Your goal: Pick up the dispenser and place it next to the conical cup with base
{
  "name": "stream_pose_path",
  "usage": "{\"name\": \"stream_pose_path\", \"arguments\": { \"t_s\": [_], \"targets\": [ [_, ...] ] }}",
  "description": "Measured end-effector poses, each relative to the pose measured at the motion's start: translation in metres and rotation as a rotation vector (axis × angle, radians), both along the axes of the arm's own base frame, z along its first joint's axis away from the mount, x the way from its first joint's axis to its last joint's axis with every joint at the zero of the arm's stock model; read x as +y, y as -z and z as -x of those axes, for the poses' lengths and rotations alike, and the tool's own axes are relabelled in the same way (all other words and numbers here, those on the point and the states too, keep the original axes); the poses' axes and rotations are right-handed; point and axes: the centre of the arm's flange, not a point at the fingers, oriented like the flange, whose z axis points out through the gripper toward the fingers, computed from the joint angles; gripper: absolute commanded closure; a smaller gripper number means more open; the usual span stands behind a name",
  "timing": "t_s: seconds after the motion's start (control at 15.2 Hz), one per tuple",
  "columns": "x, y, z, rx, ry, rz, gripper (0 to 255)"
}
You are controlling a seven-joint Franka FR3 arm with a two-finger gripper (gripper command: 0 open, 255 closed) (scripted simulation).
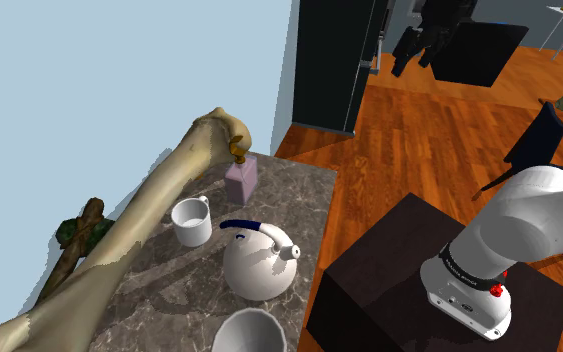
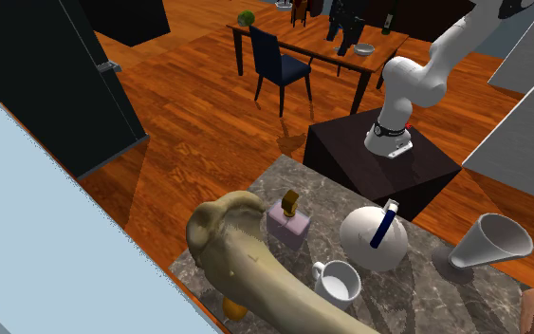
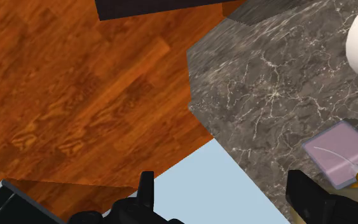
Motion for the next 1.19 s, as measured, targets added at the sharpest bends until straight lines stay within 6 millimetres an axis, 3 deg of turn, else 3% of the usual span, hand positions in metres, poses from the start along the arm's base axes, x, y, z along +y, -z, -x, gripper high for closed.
{"name": "stream_pose_path", "arguments": {
  "t_s": [0.26, 1.19],
  "targets": [
    [0.019, 0.014, -0.015, 0.021, 0.044, -0.016, 0],
    [0.125, 0.112, -0.128, 0.156, 0.351, -0.129, 0]
  ]
}}
